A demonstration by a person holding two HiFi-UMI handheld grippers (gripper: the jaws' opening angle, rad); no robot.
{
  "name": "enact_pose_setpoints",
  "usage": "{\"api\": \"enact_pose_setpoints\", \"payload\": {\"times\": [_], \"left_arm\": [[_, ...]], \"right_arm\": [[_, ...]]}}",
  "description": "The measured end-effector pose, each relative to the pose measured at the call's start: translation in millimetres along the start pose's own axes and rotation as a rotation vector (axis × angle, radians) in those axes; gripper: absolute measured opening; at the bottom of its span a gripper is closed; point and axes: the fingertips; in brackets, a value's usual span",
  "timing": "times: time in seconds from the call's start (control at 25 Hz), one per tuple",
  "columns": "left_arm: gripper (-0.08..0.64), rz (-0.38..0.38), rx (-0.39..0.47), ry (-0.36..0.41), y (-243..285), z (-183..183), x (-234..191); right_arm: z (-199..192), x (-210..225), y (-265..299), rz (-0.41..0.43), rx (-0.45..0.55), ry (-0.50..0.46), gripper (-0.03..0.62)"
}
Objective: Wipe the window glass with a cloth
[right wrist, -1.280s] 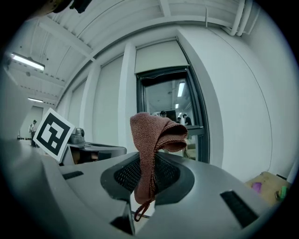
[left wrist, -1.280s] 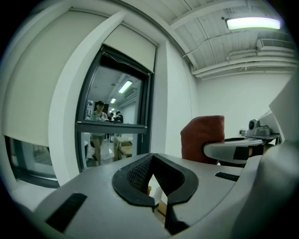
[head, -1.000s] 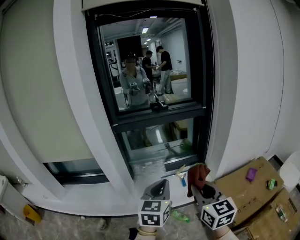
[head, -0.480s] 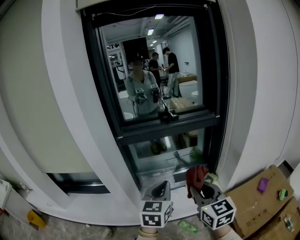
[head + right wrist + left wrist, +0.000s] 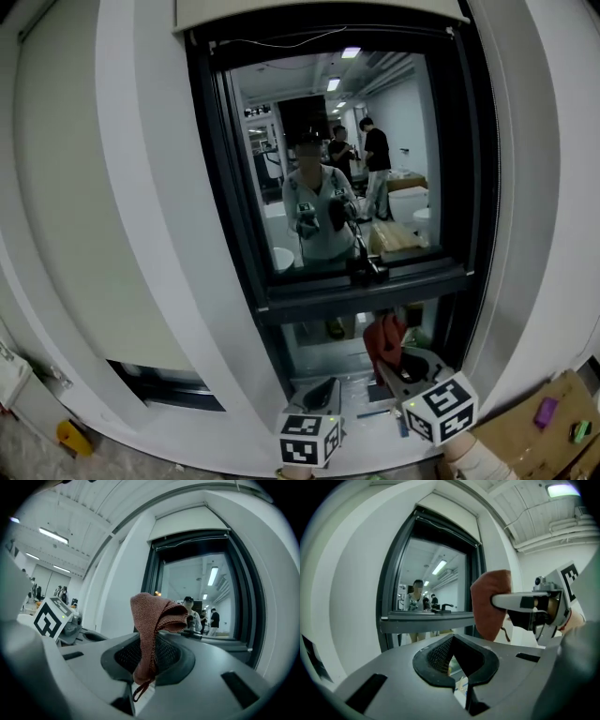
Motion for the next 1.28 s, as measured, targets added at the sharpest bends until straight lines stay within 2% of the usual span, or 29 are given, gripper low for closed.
{"api": "enact_pose_setpoints", "payload": {"times": [0.12, 0.32, 0.6, 0.84, 1.08, 1.28], "left_arm": [[0.005, 0.025, 0.008, -0.012, 19, 15, -16], [0.005, 0.082, 0.030, -0.017, 53, 43, -42], [0.005, 0.126, 0.039, -0.019, 110, 76, -76], [0.005, 0.147, 0.043, 0.000, 157, 118, -105], [0.005, 0.155, 0.091, -0.014, 184, 171, -133], [0.005, 0.149, 0.101, 0.003, 194, 189, -149]], "right_arm": [[40, 24, 31, 0.040, 0.032, -0.070, 0.055], [130, 69, 88, 0.088, 0.114, -0.186, 0.055], [276, 124, 169, 0.095, 0.226, -0.294, 0.055], [388, 147, 229, 0.093, 0.307, -0.345, 0.055], [461, 149, 274, 0.117, 0.351, -0.293, 0.055], [496, 139, 305, 0.173, 0.356, -0.188, 0.055]]}}
Point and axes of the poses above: the fingertips, and each gripper's own axes: y forward along the fingers, x to its right, z out of its top, and after that the axes turned 4 degrees about z, right-handed
